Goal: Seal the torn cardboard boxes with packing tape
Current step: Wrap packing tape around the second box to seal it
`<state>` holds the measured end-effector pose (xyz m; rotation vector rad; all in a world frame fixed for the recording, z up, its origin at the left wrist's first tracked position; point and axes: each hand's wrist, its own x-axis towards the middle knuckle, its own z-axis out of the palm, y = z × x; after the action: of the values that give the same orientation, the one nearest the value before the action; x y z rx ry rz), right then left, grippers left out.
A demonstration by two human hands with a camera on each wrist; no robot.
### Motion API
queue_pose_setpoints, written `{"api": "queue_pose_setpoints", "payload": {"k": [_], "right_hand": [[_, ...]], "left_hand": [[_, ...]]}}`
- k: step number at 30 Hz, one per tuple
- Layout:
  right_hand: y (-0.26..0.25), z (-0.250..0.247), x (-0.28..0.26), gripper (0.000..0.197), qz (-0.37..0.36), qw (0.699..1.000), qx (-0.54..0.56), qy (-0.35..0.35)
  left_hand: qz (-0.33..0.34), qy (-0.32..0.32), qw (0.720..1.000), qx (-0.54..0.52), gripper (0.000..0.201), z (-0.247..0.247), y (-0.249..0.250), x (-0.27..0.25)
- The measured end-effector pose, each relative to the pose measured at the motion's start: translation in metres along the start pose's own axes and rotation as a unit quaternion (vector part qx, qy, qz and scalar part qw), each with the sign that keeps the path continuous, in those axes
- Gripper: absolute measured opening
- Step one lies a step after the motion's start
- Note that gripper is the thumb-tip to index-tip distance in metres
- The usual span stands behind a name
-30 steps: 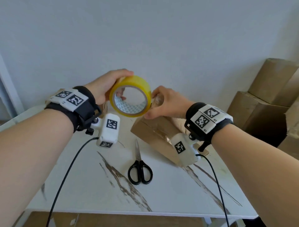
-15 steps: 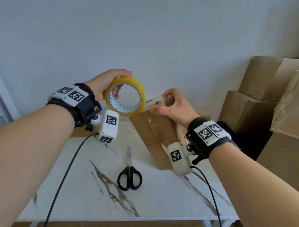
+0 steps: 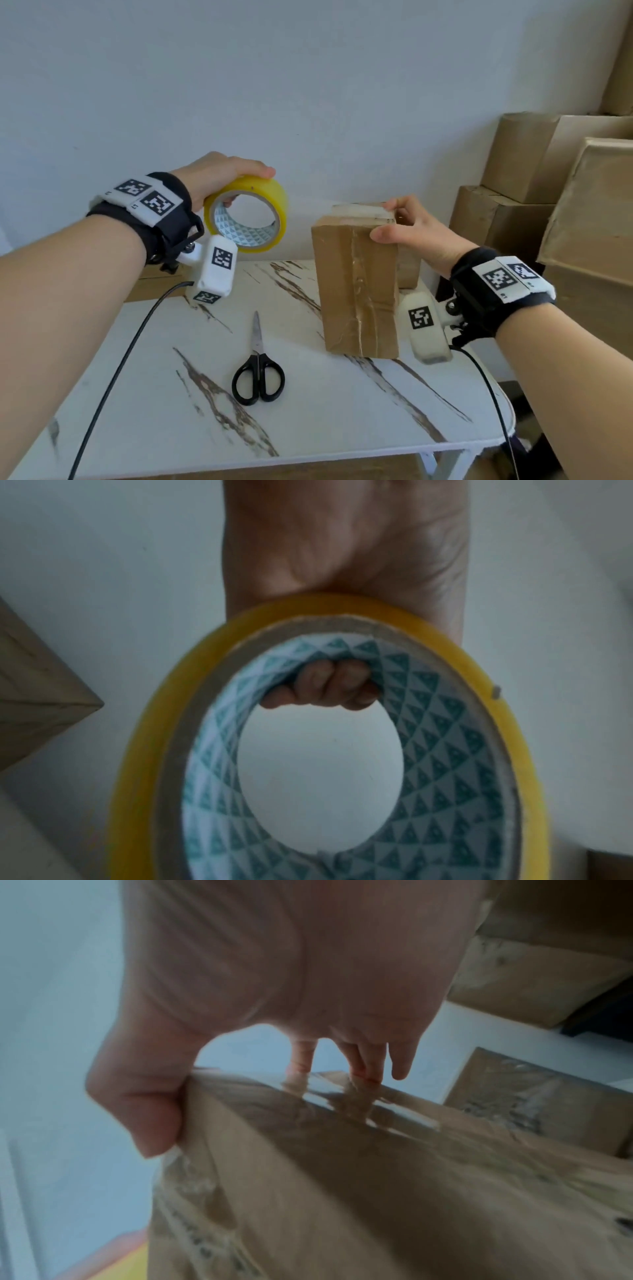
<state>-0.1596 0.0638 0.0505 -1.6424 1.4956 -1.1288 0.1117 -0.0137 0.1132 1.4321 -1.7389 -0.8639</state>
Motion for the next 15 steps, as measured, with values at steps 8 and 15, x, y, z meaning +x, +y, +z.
{"api": "queue_pose_setpoints", "payload": {"k": [8,15], "right_hand": [[-0.003,-0.017,-0.015,0.073,0.076,0.992,-0.102,-0.012],[-0.014,-0.001,-0.005,0.038,0.105,0.985,-0.11,0.087]], "left_hand": [[-0.011,-0.016,1.0,0.02,0.029,0.032,-0.008,-0.004],[-0.004,-0.012,0.999,0.033,0.028,0.037,-0.018,-0.006]]}}
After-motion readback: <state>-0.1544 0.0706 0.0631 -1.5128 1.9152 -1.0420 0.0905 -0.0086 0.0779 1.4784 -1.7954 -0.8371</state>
